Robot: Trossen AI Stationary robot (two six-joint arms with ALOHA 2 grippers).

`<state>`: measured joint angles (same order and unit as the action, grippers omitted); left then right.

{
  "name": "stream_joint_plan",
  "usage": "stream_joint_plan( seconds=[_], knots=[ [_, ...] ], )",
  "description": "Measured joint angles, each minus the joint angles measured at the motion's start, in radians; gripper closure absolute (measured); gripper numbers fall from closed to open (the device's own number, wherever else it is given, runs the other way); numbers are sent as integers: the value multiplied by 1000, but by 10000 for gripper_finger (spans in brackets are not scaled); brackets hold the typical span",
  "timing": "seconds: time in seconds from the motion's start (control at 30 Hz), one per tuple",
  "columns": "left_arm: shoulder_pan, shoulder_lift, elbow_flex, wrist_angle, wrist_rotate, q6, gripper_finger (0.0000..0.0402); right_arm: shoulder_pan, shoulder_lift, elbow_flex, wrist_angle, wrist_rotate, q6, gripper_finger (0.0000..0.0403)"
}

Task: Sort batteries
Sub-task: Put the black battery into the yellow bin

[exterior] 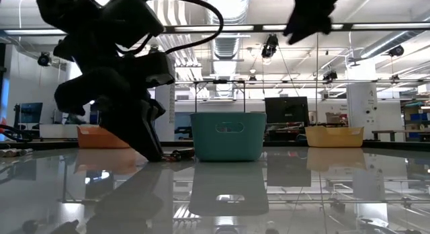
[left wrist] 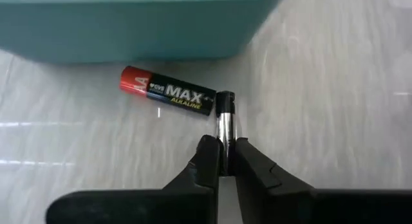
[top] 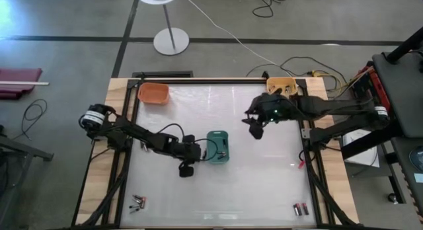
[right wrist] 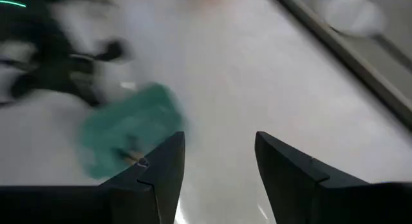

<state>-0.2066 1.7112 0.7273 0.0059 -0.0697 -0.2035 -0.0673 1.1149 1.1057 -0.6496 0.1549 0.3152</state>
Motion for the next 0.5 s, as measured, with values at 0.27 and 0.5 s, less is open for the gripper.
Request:
stream_joint_plan(
  seconds=[0.27, 0.5],
  knots=[
    [6, -185, 16, -141, -5, -46, 395, 2, 0, -105, 288, -51, -70, 244],
    [74, -296, 53, -120, -2, -66, 395, 2, 32, -149, 554, -53, -171, 255]
  ],
)
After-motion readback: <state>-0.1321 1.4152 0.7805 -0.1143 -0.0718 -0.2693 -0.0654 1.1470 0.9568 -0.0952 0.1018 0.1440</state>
